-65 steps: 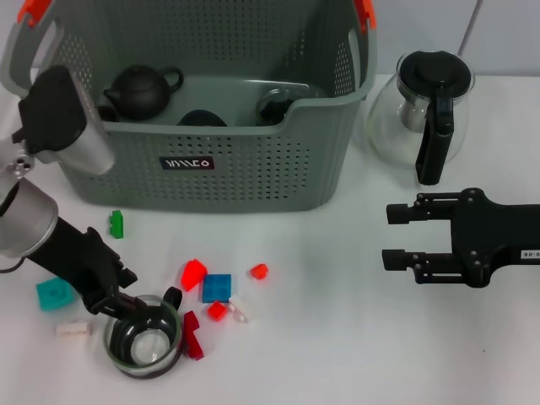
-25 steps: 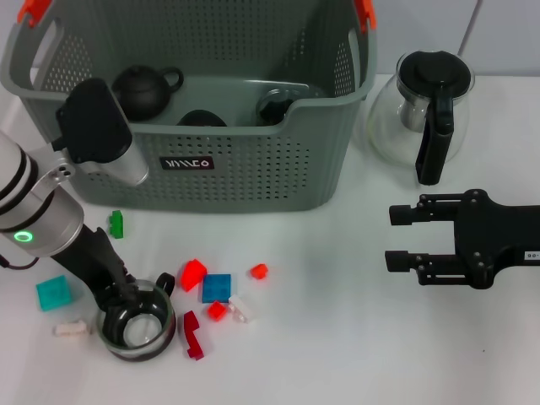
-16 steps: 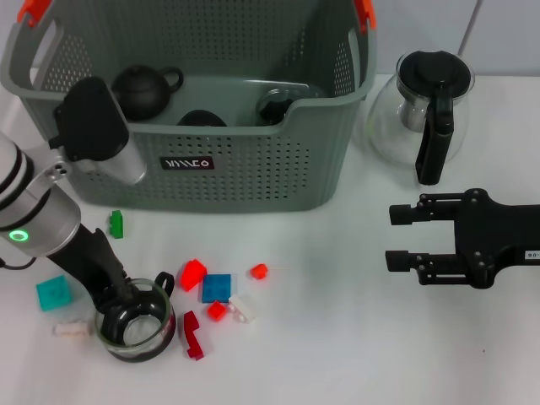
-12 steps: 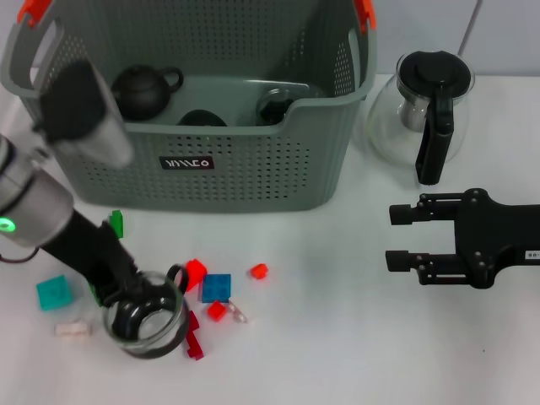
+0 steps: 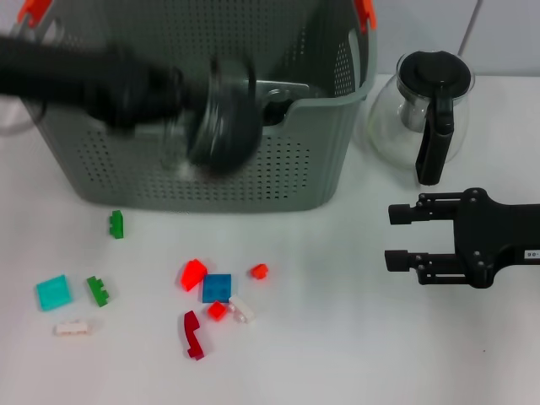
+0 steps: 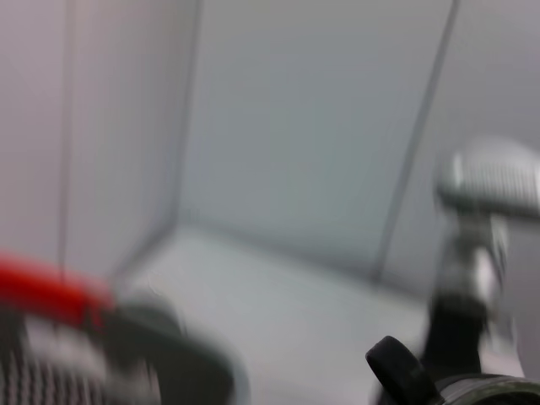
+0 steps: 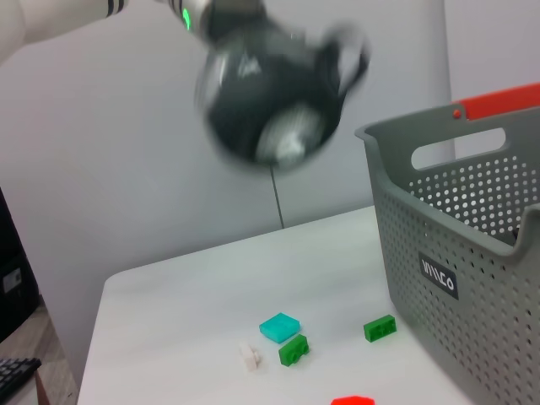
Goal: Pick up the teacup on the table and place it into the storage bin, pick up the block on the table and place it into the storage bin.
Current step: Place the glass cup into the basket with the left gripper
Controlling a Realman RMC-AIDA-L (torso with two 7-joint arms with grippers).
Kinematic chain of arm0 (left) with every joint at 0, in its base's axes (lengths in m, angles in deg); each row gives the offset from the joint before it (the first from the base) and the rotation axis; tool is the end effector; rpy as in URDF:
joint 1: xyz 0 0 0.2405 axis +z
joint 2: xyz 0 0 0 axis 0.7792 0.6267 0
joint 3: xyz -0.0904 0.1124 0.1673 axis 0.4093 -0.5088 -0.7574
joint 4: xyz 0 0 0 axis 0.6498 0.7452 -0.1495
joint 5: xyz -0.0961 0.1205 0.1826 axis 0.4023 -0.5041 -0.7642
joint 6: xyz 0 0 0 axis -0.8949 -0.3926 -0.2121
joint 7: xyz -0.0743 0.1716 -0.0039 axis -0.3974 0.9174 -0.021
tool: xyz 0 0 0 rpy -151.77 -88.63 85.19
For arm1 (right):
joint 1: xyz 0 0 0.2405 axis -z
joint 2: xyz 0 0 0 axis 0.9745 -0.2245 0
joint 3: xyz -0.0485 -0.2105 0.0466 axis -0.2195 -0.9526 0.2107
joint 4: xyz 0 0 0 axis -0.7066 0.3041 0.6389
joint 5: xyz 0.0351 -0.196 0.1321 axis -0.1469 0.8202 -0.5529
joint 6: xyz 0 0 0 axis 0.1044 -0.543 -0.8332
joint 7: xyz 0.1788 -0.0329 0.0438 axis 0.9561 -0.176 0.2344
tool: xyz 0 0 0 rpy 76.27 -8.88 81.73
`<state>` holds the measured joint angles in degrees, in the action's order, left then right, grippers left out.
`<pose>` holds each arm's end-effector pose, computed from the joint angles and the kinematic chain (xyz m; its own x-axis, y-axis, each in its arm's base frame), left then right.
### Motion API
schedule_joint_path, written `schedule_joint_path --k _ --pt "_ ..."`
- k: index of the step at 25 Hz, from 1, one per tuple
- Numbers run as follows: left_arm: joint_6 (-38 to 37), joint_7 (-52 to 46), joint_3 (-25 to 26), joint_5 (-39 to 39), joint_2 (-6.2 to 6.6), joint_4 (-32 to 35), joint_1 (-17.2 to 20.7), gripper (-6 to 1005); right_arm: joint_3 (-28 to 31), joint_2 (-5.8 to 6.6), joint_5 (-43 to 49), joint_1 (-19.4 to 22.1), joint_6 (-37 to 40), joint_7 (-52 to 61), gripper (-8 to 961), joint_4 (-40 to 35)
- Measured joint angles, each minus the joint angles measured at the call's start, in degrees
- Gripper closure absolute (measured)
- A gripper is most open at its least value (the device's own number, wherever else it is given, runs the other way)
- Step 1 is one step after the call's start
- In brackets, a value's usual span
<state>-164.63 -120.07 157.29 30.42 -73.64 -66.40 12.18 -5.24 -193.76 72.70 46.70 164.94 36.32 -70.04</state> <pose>-0.1350 0.3624 0.0981 0.8723 0.2846 0.3976 0.3336 -0.9409 -0.0583 0.2158 0.3307 -0.0059 0.8564 -0.2269 -0.4637 -0.2708 -0.9622 -0.0294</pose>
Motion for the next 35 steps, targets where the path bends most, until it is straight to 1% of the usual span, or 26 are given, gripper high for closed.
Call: schedule_joint_path --k 1,3,5,7,9,11,13,16,18,20,21,22,24,27,30,33,35 --pt "1.5 -1.3 0.4 3.6 0.45 0.2 -0.1 963 0.0 0.0 0.0 0.0 0.0 0.0 266 0.0" --pt "6.4 -4.8 1.0 7.9 0.17 -1.8 -0.2 963 0.0 0.0 0.0 0.0 0.0 0.0 266 0.0" --pt "13.0 -8.6 -0.2 9.2 -0.35 -5.3 -0.5 963 0.0 0.0 0.0 0.0 0.1 0.0 265 0.0" --pt "19.7 -12.3 -3.5 7.6 -0.32 -8.2 -1.6 963 0.0 0.0 0.0 0.0 0.2 0.0 265 0.0" --pt "25.5 -15.3 -7.5 3.1 0.33 -9.2 -3.7 963 0.1 0.0 0.0 0.2 0.3 0.0 265 0.0" --pt "29.8 -17.7 -11.1 -2.9 0.98 -8.7 -6.2 963 0.1 0.0 0.0 0.3 0.5 0.0 265 0.0" --pt "34.7 -20.5 -15.9 -12.4 1.54 -5.9 -10.2 963 0.1 0.0 -0.1 0.3 0.6 0.0 265 0.0" --pt "39.4 -23.4 -21.0 -26.9 1.47 0.9 -16.5 963 0.1 0.0 -0.2 0.5 0.7 0.0 265 0.0" --pt "41.8 -25.1 -22.6 -36.5 0.78 7.1 -21.0 963 0.1 0.0 -0.3 0.5 0.7 0.0 265 0.0" --pt "44.4 -26.4 -23.1 -45.0 -0.45 12.7 -25.0 963 0.1 0.0 -0.3 0.6 0.7 0.0 265 0.0" --pt "45.0 -26.6 -23.2 -46.7 -0.77 13.7 -25.6 963 0.1 0.0 -0.3 0.6 0.7 0.0 265 0.0" --pt "46.6 -27.2 -23.5 -50.7 -1.59 16.1 -27.1 963 0.1 0.0 -0.3 0.6 0.7 0.0 266 0.0" --pt "48.5 -28.1 -24.4 -56.0 -2.91 19.2 -28.7 962 0.1 0.0 -0.3 0.7 0.6 0.0 266 0.0" --pt "50.0 -28.4 -26.4 -62.5 -4.88 22.6 -29.9 962 0.1 0.0 -0.3 0.7 0.4 0.0 266 0.0" --pt "50.7 -28.3 -28.2 -66.8 -6.63 24.0 -29.9 962 0.1 0.0 -0.3 0.7 0.5 0.0 266 0.0" --pt "50.7 -27.9 -29.8 -68.0 -7.38 24.4 -29.5 962 0.1 0.0 -0.2 0.7 0.6 0.0 266 0.0" --pt "50.7 -27.8 -30.7 -68.0 -7.61 24.8 -29.4 962 0.1 0.0 -0.1 0.7 0.5 0.0 266 0.0"
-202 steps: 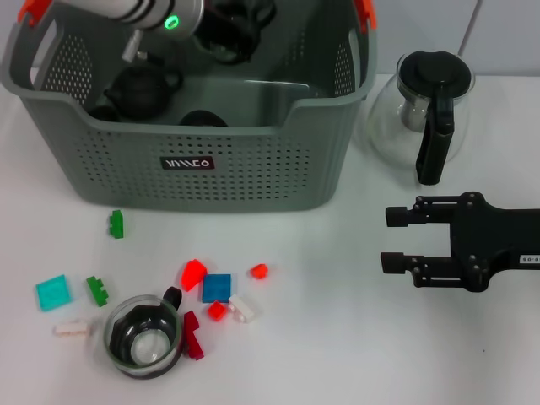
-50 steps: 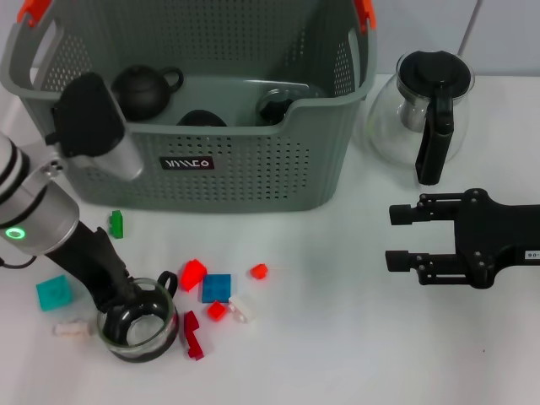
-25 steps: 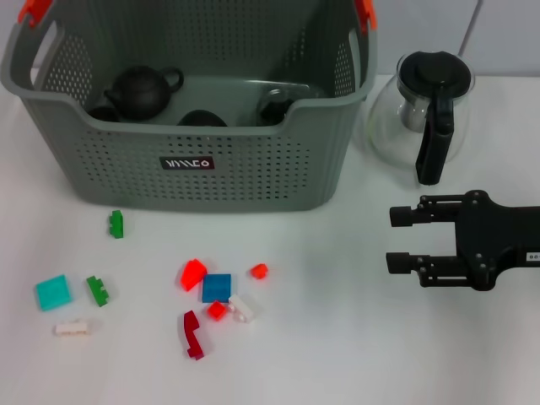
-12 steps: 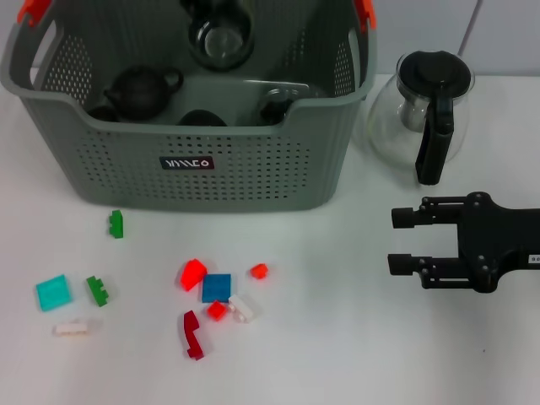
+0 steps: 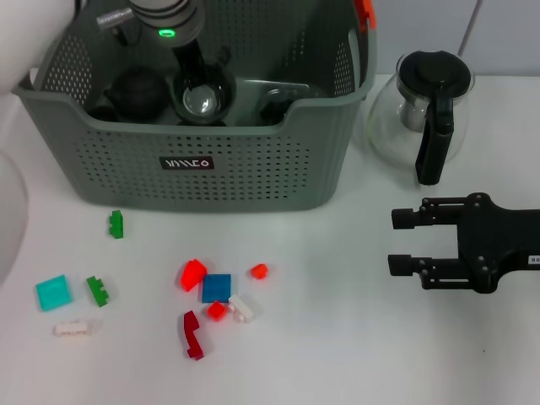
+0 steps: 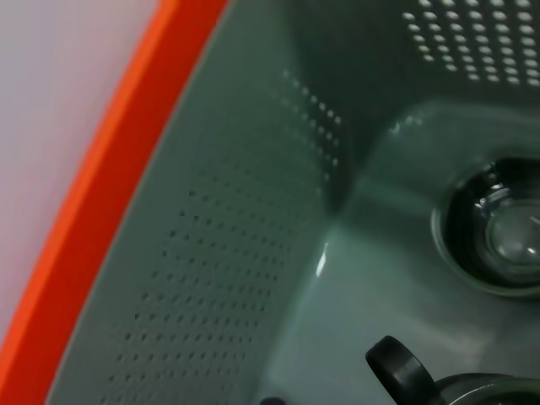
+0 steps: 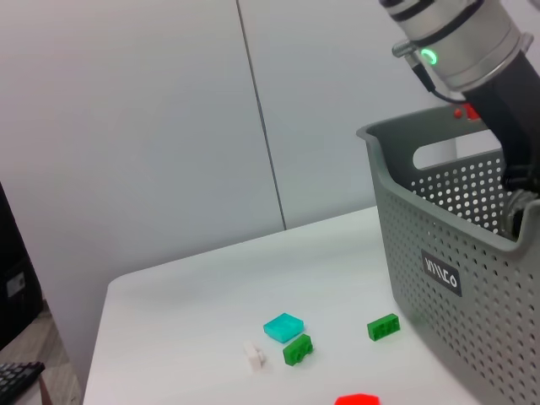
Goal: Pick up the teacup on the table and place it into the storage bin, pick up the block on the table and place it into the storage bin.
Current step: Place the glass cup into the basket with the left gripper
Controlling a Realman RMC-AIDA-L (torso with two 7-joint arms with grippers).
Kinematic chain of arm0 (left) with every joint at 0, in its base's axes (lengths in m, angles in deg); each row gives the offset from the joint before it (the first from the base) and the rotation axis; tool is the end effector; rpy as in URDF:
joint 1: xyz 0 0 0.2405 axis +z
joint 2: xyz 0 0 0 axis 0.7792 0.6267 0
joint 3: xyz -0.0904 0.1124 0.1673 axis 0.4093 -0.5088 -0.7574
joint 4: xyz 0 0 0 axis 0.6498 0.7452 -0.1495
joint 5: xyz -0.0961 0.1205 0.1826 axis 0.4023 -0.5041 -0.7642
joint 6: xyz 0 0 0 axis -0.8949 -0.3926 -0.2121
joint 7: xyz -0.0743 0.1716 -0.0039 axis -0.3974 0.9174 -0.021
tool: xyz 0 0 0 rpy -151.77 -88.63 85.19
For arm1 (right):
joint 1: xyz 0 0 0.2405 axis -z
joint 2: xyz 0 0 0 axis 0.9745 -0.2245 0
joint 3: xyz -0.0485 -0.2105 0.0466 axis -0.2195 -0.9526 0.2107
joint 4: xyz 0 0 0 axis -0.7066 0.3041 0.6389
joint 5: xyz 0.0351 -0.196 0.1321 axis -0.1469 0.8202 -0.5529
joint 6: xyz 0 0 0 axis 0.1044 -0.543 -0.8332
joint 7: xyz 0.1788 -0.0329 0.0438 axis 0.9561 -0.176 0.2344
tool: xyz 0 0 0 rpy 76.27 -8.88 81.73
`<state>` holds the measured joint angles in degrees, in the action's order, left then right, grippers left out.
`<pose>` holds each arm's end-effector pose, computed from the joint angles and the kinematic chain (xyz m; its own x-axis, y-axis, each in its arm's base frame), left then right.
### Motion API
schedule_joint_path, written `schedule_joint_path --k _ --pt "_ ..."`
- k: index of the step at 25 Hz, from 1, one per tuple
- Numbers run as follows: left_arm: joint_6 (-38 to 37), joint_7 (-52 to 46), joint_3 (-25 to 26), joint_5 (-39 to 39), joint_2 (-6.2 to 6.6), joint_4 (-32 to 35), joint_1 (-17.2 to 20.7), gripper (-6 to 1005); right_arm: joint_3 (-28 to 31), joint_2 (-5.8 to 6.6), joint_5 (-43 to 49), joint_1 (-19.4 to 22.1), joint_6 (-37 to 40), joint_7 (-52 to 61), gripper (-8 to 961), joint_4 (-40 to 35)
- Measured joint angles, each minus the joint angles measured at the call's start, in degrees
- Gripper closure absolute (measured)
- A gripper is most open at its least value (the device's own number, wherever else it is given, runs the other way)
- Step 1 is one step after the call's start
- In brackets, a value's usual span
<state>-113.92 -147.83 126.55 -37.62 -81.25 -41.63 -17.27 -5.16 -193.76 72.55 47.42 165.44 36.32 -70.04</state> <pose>-0.1154 0.5082 -0.0227 0.7908 0.3268 -0.5175 -0.1194 -0.7468 -0.6542 0.2189 0.3269 -0.0053 0.8512 -0.2365 -0.4685 -0.2796 -0.9598 -0.0235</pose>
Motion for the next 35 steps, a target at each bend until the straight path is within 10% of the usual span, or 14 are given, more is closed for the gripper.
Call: schedule_joint_path --k 27,35 --pt "3.1 -1.6 -2.5 -1.5 -1.57 3.1 0.2 951 0.0 0.0 0.2 -0.1 -0.3 0.0 266 0.0" --pt "3.6 -3.0 -2.4 -3.3 -1.97 0.6 1.3 749 0.0 0.0 0.2 -0.2 -0.3 0.0 266 0.0"
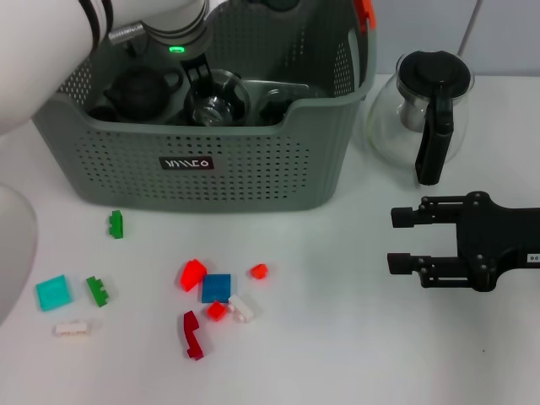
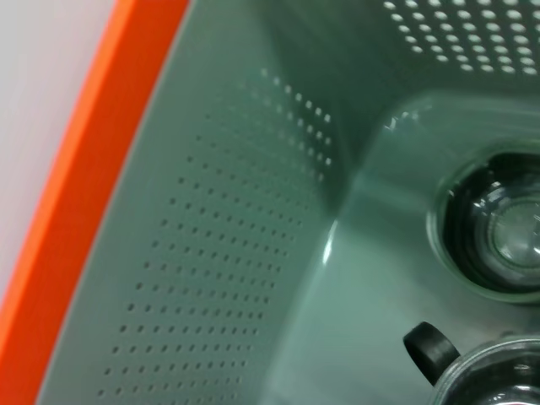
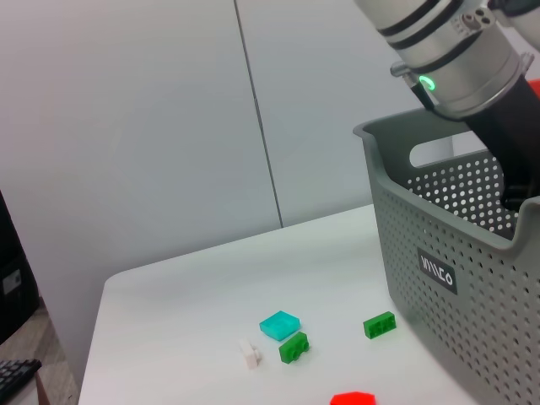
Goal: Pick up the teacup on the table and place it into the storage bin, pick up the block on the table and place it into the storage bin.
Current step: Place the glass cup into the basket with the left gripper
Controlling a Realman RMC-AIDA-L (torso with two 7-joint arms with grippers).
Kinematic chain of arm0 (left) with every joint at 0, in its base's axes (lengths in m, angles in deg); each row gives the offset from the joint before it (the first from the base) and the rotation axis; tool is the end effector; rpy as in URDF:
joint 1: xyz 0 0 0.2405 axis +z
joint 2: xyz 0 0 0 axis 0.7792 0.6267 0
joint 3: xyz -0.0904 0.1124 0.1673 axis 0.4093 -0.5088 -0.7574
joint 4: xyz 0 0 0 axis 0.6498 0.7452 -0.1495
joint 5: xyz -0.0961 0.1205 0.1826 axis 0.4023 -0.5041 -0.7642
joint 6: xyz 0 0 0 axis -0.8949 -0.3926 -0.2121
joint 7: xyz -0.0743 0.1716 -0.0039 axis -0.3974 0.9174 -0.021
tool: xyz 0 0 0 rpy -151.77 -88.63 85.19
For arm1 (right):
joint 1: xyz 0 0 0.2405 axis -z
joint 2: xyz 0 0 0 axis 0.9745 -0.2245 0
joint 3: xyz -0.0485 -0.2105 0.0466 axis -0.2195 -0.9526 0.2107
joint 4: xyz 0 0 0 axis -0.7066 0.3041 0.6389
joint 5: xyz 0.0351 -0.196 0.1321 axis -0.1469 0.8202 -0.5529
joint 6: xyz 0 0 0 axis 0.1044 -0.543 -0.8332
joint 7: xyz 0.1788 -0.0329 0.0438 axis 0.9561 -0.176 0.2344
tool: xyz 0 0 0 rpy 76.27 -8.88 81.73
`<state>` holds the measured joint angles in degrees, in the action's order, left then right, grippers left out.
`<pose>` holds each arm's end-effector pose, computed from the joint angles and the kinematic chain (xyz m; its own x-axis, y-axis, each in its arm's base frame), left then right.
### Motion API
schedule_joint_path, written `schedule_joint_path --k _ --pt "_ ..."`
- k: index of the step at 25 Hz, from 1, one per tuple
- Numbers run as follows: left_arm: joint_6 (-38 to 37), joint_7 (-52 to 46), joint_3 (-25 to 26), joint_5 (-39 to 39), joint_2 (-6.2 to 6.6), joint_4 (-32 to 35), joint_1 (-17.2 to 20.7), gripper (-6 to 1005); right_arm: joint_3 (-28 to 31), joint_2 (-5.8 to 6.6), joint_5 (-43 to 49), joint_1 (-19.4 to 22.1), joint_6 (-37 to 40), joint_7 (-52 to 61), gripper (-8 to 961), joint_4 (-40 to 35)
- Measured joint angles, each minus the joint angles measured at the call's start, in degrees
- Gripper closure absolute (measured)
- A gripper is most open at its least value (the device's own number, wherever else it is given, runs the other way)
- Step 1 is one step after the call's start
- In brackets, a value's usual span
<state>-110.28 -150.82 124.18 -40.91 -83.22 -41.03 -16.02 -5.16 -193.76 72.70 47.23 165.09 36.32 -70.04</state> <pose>-0.1196 0.5066 -0.0363 0.7870 0.3160 -0.5299 -0.1584 -0.7266 -0.6685 0.2187 0.3284 -0.0056 0.8536 -0.2347 -0.4651 -0.2792 -0.9598 -0.0280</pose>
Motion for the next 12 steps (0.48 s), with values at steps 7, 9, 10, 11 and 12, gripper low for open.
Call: schedule_joint_path --k 7,9,10,11,12 --pt "-2.9 0.0 0.4 1.2 -0.38 -6.5 2.2 519 0.0 0.06 0.0 0.1 0.0 0.0 265 0.0" --pt "-4.9 0.5 0.5 3.6 -0.37 -9.6 3.2 504 0.0 0.08 0.0 0.2 0.0 0.0 265 0.0" --pt "-6.2 0.9 0.6 5.3 -0.24 -11.4 3.7 497 0.0 0.08 0.0 0.2 0.0 0.0 265 0.0" --pt "-7.5 1.1 0.8 6.6 -0.05 -13.0 4.2 490 0.0 0.09 0.0 0.2 0.0 0.0 265 0.0" --pt "-8.5 1.3 1.2 7.4 0.08 -14.3 4.6 490 0.0 0.09 0.0 0.2 0.0 0.0 265 0.0"
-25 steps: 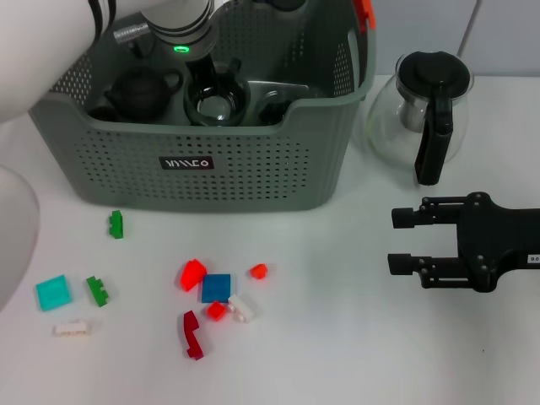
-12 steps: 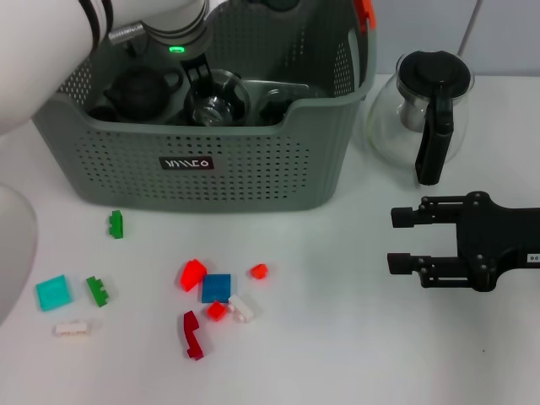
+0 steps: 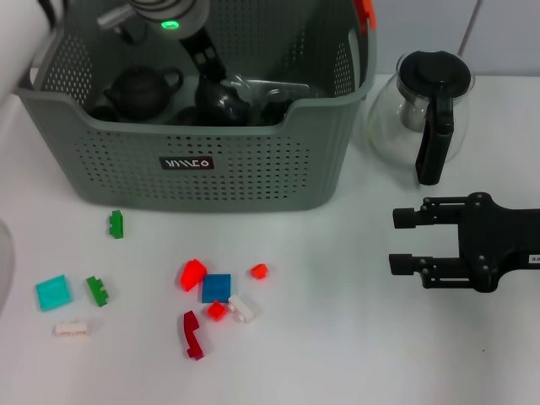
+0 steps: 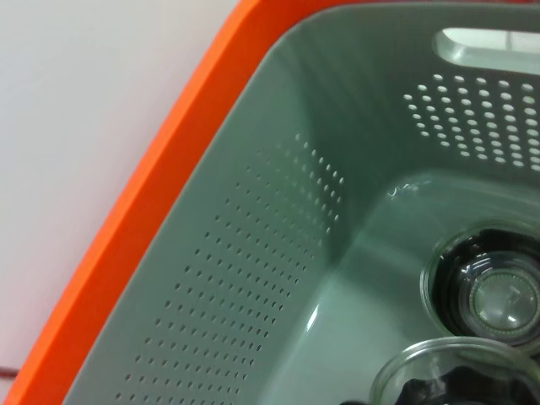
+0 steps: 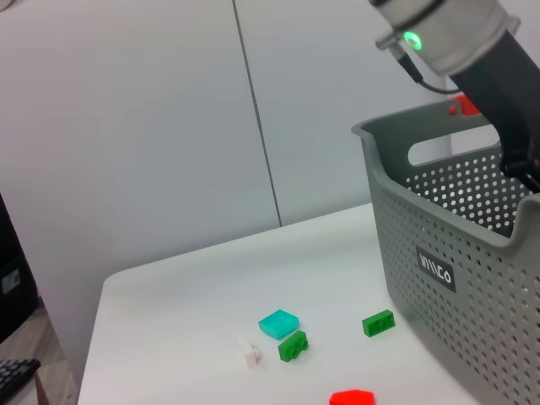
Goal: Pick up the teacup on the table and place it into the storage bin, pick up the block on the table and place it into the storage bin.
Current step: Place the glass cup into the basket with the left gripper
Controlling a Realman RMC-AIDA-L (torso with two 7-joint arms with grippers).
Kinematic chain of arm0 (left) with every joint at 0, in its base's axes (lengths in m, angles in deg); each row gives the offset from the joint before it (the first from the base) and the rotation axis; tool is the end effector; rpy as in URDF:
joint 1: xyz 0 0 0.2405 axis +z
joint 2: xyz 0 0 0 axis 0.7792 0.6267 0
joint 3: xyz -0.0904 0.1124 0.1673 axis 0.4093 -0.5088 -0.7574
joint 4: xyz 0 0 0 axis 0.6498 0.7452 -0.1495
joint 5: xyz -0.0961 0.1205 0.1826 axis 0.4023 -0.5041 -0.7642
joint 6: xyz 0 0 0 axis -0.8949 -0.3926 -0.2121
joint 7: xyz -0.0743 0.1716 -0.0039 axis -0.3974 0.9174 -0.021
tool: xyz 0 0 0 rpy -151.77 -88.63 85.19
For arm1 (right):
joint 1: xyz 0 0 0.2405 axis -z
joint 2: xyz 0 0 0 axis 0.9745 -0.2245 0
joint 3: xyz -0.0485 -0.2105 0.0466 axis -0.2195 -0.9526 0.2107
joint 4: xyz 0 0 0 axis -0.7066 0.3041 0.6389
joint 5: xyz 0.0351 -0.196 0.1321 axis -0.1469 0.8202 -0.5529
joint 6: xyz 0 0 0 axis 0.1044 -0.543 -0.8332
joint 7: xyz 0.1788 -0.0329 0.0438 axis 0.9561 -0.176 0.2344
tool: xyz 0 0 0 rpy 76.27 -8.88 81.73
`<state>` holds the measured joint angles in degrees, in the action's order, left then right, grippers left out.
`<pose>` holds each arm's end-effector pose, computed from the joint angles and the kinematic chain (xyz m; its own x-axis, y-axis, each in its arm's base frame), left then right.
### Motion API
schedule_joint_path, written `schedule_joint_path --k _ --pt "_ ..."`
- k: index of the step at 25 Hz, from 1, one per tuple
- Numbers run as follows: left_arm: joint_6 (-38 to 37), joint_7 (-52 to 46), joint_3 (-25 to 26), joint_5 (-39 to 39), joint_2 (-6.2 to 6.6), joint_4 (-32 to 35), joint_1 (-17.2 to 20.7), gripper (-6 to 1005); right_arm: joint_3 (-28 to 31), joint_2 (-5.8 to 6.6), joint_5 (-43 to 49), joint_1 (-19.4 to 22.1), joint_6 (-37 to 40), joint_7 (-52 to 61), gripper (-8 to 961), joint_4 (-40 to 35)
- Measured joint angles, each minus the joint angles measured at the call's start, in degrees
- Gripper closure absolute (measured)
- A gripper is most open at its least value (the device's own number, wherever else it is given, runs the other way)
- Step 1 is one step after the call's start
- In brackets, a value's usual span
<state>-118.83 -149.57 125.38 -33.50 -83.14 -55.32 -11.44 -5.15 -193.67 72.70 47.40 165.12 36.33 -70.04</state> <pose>-0.0939 0.4972 -0.0105 0.8497 0.3488 -0.3954 -0.0308 -0.7159 -0.6975 0.2200 0.3279 -0.0050 0.8534 -0.2370 -0.4643 -0.2820 -0.9590 -0.0287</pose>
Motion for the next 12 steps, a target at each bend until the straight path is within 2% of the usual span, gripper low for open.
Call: schedule_joint_path --k 4,7,9,12 --pt "-3.3 0.5 1.7 0.8 0.18 -5.5 2.4 492 0.0 0.0 0.0 -0.2 0.3 0.0 265 0.0" --pt "-5.9 2.7 4.1 4.8 -0.17 -13.0 6.1 494 0.0 0.0 0.0 -0.2 0.4 0.0 265 0.0" --pt "-8.0 4.1 6.1 9.9 -0.05 -17.4 8.3 495 0.0 0.0 0.0 -0.3 0.5 0.0 265 0.0" --pt "-12.8 6.5 12.9 21.5 0.53 -24.2 11.5 496 0.0 0.0 0.0 -0.3 0.4 0.0 266 0.0"
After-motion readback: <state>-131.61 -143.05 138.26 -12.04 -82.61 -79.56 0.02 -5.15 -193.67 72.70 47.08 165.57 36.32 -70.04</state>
